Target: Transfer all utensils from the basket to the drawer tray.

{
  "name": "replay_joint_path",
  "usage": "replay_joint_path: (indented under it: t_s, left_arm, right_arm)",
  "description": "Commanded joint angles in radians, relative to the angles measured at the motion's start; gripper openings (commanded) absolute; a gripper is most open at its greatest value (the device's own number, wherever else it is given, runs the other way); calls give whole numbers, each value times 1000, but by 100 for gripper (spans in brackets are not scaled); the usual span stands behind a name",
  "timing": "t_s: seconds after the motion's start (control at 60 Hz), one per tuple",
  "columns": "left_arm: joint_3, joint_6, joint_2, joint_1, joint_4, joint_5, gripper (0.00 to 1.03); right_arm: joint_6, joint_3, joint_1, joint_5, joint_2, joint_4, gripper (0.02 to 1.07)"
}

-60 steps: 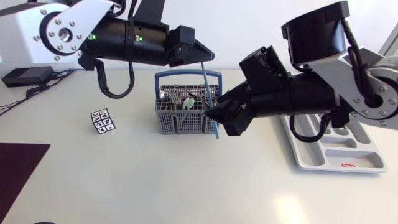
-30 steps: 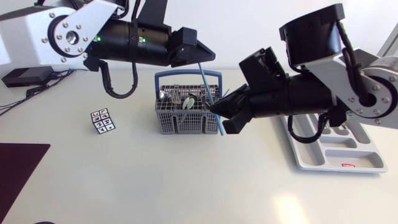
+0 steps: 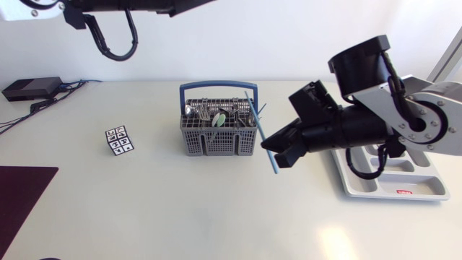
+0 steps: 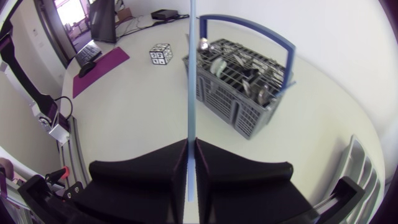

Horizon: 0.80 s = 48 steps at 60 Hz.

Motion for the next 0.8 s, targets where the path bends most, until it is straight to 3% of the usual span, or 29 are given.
replay_joint_path:
  t_s: [0.0, 0.083, 0.2, 0.383, 0.567, 0.783]
  left_arm:
    - [32, 23, 51, 13, 8, -36, 69]
    - [32, 86, 84, -1, -4, -54, 69]
    - [24, 290, 163, -94, -63, -166, 69]
    - [30, 468, 252, -190, -96, -297, 69]
    - [118, 586, 348, -236, -176, -378, 69]
    - [217, 614, 440, -265, -271, -440, 68]
  right_arm:
    - [-34, -41, -87, 0, -30, -20, 8]
    - [-49, -53, -208, 1, -30, -27, 8]
    - [-63, -47, -396, 13, 16, -17, 8]
    - [-64, -4, -620, 43, 153, 12, 8]
    - [-63, 37, -713, 93, 295, 26, 9]
    - [-71, 72, -768, 110, 423, 28, 15]
